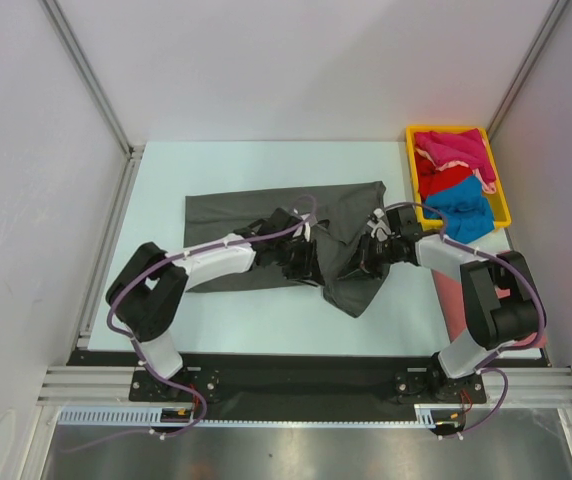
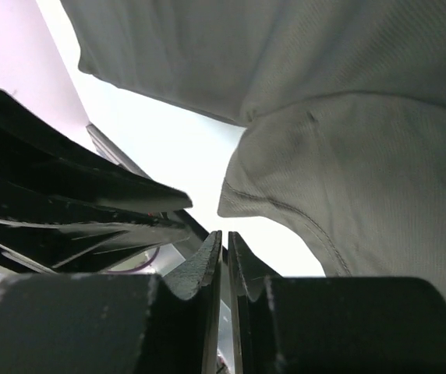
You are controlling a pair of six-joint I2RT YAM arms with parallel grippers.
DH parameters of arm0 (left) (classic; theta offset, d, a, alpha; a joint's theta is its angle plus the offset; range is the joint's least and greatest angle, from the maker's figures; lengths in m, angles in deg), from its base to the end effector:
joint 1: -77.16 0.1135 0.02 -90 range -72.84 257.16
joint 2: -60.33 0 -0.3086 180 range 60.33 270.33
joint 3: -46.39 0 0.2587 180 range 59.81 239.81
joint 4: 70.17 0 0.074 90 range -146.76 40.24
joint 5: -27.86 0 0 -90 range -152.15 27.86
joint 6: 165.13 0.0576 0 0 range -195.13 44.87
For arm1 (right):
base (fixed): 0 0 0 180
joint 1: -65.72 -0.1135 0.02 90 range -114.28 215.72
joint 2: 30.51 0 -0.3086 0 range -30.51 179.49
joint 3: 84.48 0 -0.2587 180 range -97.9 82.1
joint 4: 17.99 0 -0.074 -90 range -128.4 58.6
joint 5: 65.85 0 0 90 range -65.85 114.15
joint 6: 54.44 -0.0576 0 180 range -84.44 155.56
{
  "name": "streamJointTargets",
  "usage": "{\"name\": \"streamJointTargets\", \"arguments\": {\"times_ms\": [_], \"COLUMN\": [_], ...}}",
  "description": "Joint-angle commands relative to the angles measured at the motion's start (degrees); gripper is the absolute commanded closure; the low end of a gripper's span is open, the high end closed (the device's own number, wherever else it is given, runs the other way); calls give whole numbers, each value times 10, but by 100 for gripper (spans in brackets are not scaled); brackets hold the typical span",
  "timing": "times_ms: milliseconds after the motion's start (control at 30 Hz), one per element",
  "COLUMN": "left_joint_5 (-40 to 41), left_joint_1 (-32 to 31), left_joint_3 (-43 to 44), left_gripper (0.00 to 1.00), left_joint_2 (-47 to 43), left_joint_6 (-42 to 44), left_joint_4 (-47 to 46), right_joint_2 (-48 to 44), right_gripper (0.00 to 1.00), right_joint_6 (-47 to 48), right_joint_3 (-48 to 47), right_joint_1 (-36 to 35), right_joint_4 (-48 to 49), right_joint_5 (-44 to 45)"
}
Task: Fold and stack the t-shirts
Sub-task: Fold the tshirt
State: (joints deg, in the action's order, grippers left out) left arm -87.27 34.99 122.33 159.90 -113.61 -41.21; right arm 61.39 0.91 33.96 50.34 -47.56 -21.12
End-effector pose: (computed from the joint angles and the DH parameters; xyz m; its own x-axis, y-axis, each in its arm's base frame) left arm 0.2689 -0.2766 0.2139 -0.9580 0.1077 -0.2657 0.2592 0.7215 -0.6421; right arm 0.2889 0.1219 0.1922 -0.9877 0.1433 -0.0629 0.0383 0.6110 0.7907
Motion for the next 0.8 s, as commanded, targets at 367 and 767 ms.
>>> {"name": "streamJointTargets", "arguments": {"times_ms": [367, 767], "left_joint_5": [233, 226], "left_joint_1": [-79, -96], "left_joint_3": [-32, -14], "left_gripper": [54, 59], "left_joint_2": [-25, 15], "left_joint_6": [-28, -13], "left_joint_4": [-23, -24], "right_joint_2": [-2, 31], "right_gripper": [83, 83], "right_joint_6": [-16, -26], "right_joint_3": [45, 57], "right_joint_1": [-26, -21], "right_joint_4": [43, 71], "right_joint_5": [55, 46]}}
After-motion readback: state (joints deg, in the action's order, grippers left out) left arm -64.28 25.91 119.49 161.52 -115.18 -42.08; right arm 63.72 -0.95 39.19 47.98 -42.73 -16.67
